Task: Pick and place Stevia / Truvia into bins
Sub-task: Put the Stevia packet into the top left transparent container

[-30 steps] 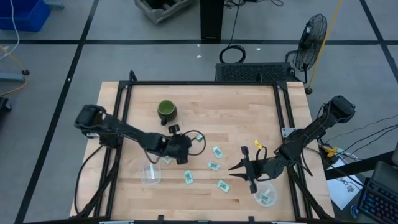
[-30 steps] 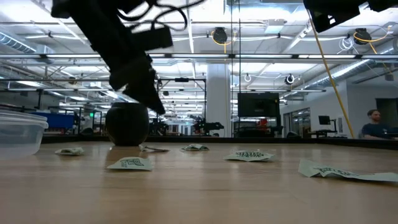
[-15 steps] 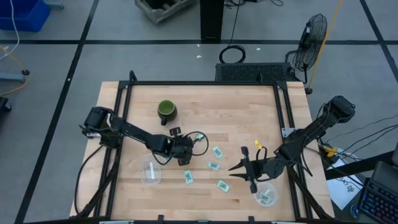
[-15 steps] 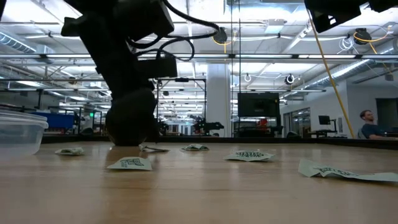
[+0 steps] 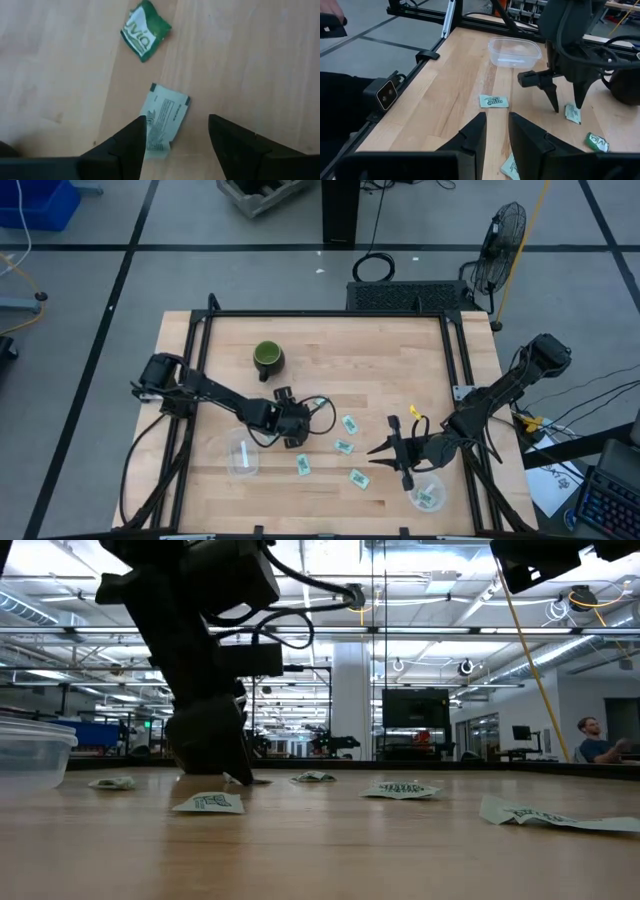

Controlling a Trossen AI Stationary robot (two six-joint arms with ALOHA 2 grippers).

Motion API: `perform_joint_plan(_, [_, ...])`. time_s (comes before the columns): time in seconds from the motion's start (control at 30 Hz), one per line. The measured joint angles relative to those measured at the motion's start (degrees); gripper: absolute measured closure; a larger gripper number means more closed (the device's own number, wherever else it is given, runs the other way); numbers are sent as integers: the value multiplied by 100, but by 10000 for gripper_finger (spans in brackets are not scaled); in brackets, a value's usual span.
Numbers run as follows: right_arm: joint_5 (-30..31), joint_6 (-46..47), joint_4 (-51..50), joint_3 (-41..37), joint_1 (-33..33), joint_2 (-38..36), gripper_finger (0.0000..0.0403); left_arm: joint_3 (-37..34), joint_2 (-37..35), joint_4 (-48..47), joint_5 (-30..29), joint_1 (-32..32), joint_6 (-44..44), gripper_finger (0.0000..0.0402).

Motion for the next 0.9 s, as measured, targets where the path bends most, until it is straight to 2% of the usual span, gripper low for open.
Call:
perform_joint_plan(0.27, [0, 103, -53, -2, 2, 0, 328, 18, 268, 80, -279, 35, 302, 225])
perform_joint_plan(0.4, [0, 103, -56, -2, 2, -1, 328, 13, 277, 74, -203, 156, 157, 251])
perform_joint_plan(0.57, [0, 103, -24, -26, 2, 0, 328, 9, 284, 74, 179, 259, 123, 298])
perform_joint_plan(0.77, [7, 103, 38, -156, -11, 0, 328, -2, 249, 183, 344, 271, 269, 381])
perform_joint_plan(0.9, [9, 103, 91, -184, -13, 1, 328, -3, 244, 266, 190, 265, 449, 393])
